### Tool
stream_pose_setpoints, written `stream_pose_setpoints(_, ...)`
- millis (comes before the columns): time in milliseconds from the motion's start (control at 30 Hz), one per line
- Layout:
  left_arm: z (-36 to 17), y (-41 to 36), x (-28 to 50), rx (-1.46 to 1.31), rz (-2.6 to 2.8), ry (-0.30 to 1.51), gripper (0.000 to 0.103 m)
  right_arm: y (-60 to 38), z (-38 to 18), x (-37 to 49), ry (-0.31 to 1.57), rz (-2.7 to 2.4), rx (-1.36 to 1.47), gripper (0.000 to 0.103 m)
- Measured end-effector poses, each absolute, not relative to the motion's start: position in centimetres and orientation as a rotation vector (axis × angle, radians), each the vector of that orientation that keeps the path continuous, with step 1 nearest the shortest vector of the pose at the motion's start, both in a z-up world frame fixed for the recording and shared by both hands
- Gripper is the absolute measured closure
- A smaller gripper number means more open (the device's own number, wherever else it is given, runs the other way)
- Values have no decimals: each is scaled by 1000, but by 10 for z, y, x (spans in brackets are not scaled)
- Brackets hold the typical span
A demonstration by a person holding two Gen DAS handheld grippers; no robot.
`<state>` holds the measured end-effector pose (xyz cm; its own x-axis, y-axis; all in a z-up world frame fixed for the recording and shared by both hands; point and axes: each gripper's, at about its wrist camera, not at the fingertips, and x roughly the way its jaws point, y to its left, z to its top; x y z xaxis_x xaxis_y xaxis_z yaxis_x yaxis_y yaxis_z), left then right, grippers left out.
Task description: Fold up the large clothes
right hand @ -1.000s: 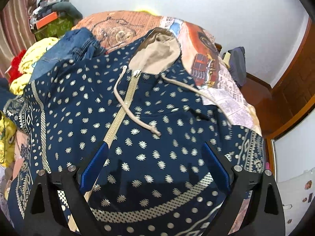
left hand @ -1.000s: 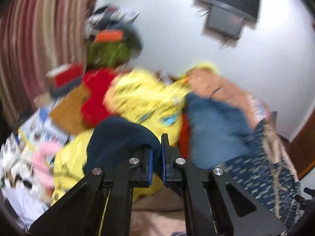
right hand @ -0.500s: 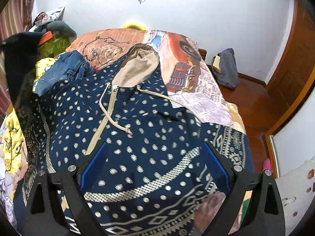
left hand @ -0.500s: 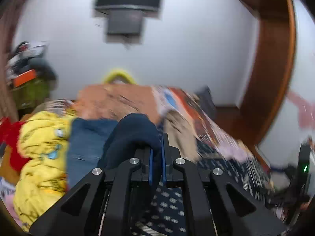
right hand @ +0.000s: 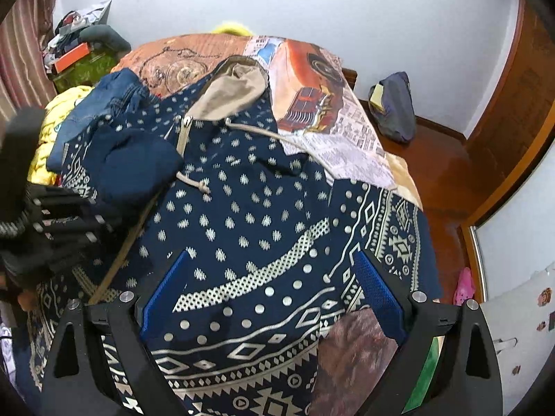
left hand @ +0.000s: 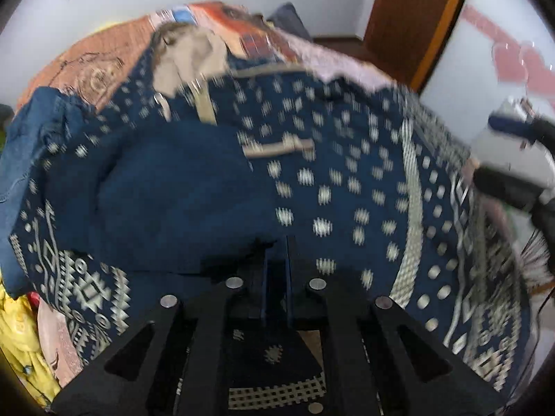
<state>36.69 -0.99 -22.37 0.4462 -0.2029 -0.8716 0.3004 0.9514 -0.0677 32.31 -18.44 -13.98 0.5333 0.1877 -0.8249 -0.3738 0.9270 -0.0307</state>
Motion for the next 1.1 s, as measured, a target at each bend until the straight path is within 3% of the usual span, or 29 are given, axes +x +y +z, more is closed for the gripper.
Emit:
stream_pose_setpoints(133, -221, -7, 353, 101, -336, 1075, 92, -179, -139, 321, 954, 347, -238, 9)
stream_pose_setpoints(300, -197, 19, 328, 61, -337, 1045, 61, -160, -129, 323, 933, 377, -268, 9)
stream_pose_setpoints(400, -181, 46, 313, 46, -279, 987, 54, -141, -123, 325, 916, 413, -284, 9)
stream_pose_setpoints(833, -163, 221, 269, -116, 92, 911, 49, -4, -135, 327, 888, 622, -476, 9)
stream_pose_setpoints(1100, -185, 257, 248, -143, 173, 939, 49, 64, -176, 342, 956, 659, -571, 11)
